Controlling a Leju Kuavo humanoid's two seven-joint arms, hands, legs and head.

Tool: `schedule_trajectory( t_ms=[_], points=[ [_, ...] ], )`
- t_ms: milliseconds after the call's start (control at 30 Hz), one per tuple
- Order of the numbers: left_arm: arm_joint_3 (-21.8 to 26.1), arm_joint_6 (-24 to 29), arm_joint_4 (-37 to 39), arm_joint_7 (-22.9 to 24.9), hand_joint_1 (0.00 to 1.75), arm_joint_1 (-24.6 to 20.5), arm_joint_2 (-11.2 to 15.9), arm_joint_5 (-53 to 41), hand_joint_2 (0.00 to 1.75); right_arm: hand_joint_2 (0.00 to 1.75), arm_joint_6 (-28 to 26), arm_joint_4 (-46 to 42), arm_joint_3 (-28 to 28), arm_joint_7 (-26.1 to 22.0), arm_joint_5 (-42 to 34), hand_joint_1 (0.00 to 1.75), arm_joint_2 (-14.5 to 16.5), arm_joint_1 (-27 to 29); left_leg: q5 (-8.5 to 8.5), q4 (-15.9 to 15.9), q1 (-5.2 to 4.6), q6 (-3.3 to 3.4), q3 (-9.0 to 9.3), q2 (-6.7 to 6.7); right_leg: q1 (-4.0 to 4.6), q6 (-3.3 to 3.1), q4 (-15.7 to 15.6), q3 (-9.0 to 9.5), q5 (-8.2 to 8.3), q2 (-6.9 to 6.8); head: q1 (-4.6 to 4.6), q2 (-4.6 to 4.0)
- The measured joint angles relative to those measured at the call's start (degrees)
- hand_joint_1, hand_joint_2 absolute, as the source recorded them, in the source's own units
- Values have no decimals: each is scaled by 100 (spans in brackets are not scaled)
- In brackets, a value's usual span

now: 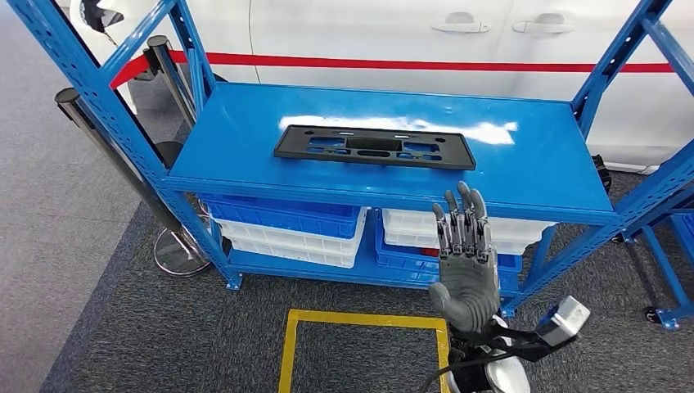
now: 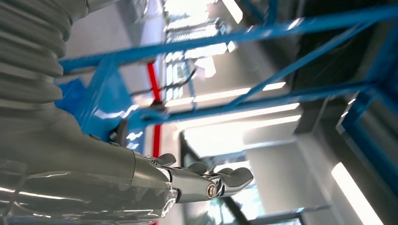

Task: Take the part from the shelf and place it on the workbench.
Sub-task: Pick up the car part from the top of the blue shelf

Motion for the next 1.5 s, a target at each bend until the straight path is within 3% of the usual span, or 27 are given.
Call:
schedule_trajectory(
  t_ms=[200, 567, 600, 700, 733, 900, 1033, 1100, 1167, 1233, 1267, 1300, 1367, 1433, 1500],
  points=[
    [-29, -12, 0, 97, 0, -1, -8, -21, 0, 175, 632, -692, 238, -79, -273, 0, -20, 206, 0, 0, 0, 0, 1, 1, 0, 0, 0, 1, 0, 1, 0, 0],
    [-42, -64, 17, 120, 0, -1, -87, -58, 0, 175, 943, -1077, 493, -176, -366, 0, -116, 261, 0, 1, 0, 0, 1, 1, 0, 0, 0, 2, 0, 1, 0, 0],
    [-42, -71, 18, 120, 0, 0, -92, -61, 0, 131, 963, -1082, 496, -195, -373, 0, -120, 262, 0, 1, 0, 0, 1, 1, 0, 0, 0, 2, 0, 1, 0, 0],
    [-48, -85, 20, 121, 0, 1, -106, -70, 0, 131, 1037, -1100, 505, -332, -402, 0, -130, 274, 0, 1, 0, 0, 1, 1, 0, 0, 0, 1, 0, 1, 0, 0],
    [-51, -86, 20, 121, 0, 1, -110, -72, 0, 175, 1048, -1111, 506, -371, -404, 0, -131, 281, 0, 1, 0, 0, 1, 1, 0, 0, 0, 1, 0, 1, 0, 0],
    [-71, -87, 23, 113, 0, 4, -133, -69, 0, 175, 1052, -1213, 503, -400, -405, 0, -130, 343, -1, 3, -1, 1, 0, 1, -2, 1, -2, 2, 1, 1, 0, 0],
    [-81, -86, 26, 69, 0, 11, -146, -69, 0, 175, 1203, -1348, 430, -402, -434, 0, -65, 439, 48, -89, 0, 111, 38, 8, -27, 71, -71, 31, 32, -4, 0, 0],
    [-83, -87, 26, 60, 0, 11, -170, -69, 0, 175, 1292, -1403, 386, -411, -470, 0, -36, 462, 137, -259, 44, 150, 117, 30, -22, 112, 129, -46, -117, 0, 3, 0],
    [-84, -87, 26, 57, 0, 14, -188, -69, 0, 175, 1351, -1417, 349, -426, -489, 0, -34, 503, 165, -308, 63, 160, 129, 47, -58, 173, 798, -379, -457, 2, 5, 0],
    [-84, -89, 27, 57, 0, 25, -193, -69, 0, 175, 1369, -1421, 312, -438, -480, 0, -34, 550, 149, -282, 80, 135, 117, 52, -114, 240, 1420, -722, -638, 0, 5, 0],
    [-85, -91, 28, 58, 0, 31, -198, -69, 0, 175, 1374, -1423, 299, -443, -471, 0, -34, 564, 129, -254, 100, 108, 114, 53, -144, 274, 1465, -770, -569, -1, 4, 0],
    [-85, -94, 28, 58, 0, 33, -205, -72, 0, 175, 1383, -1430, 288, -445, -462, 0, -34, 570, 99, -213, 131, 68, 113, 49, -175, 310, 1271, -698, -391, -4, 5, 0],
    [-88, -104, 30, 63, 0, 33, -211, -87, 0, 175, 1436, -1459, 278, -449, -450, 0, -33, 577, 5, -88, 187, -47, 91, 33, -221, 384, 579, -391, -22, 2, 13, 0],
    [-95, -110, 32, 81, 0, 25, -205, -110, 0, 175, 1519, -1514, 267, -451, -441, 0, -23, 596, -84, 32, 193, -160, 43, 17, -222, 316, 213, -235, 70, 43, 25, 0],
    [-110, -113, 33, 98, 0, 20, -204, -127, 0, 175, 1576, -1563, 255, -452, -430, 0, -1, 615, -112, 60, 191, -228, 25, 11, -196, 162, 238, -261, 21, 74, 29, 0]
  ],
)
